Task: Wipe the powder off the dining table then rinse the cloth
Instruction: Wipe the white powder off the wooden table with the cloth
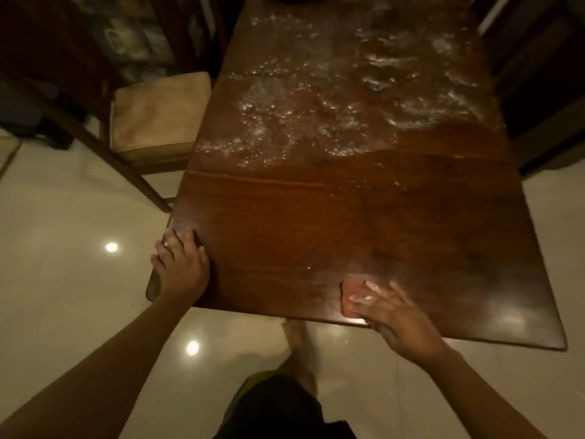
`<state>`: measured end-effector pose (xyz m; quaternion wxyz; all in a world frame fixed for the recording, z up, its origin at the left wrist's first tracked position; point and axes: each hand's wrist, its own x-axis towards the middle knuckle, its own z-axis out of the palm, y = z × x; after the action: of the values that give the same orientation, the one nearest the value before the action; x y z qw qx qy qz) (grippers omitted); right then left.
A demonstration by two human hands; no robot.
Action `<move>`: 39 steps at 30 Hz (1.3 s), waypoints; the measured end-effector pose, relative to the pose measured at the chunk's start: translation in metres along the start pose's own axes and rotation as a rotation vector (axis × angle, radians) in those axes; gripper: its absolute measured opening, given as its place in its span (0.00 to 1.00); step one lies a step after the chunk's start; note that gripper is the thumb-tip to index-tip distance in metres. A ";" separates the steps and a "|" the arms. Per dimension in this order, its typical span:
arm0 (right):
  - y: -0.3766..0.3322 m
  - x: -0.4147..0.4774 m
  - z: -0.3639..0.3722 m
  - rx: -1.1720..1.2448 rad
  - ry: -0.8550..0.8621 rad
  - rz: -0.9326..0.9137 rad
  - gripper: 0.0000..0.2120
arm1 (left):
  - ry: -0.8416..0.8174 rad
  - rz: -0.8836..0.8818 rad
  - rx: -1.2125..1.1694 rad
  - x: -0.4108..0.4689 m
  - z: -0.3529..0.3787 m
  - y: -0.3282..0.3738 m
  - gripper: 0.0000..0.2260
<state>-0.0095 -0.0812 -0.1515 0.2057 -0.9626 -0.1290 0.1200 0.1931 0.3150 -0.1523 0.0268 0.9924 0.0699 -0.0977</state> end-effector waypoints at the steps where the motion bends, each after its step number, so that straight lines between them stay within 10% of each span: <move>1: 0.009 -0.010 -0.006 0.013 0.060 0.101 0.31 | -0.006 -0.002 0.026 -0.002 0.000 0.001 0.27; 7: -0.019 0.058 -0.019 0.157 0.426 0.853 0.26 | -0.078 0.103 0.032 0.016 0.018 -0.005 0.26; 10: -0.082 0.102 -0.006 0.151 0.458 0.554 0.27 | 0.012 0.212 0.139 0.024 0.026 -0.010 0.26; 15: -0.125 0.078 0.035 0.120 0.032 -0.073 0.25 | -0.042 0.181 0.141 0.018 0.024 -0.005 0.27; 24: -0.070 0.122 0.001 0.104 0.432 0.952 0.25 | -0.187 0.223 -0.011 0.011 0.010 0.000 0.32; 31: -0.178 0.177 0.035 0.012 0.038 0.214 0.24 | -0.425 0.243 0.055 0.009 -0.020 -0.011 0.45; 39: -0.167 0.171 0.029 0.007 0.291 0.942 0.26 | -0.565 0.606 0.087 0.055 -0.028 -0.051 0.37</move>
<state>0.1095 0.1275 -0.1369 0.1483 -0.9224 0.3507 0.0647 0.2443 0.3748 -0.1381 0.0307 0.9024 -0.2396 -0.3569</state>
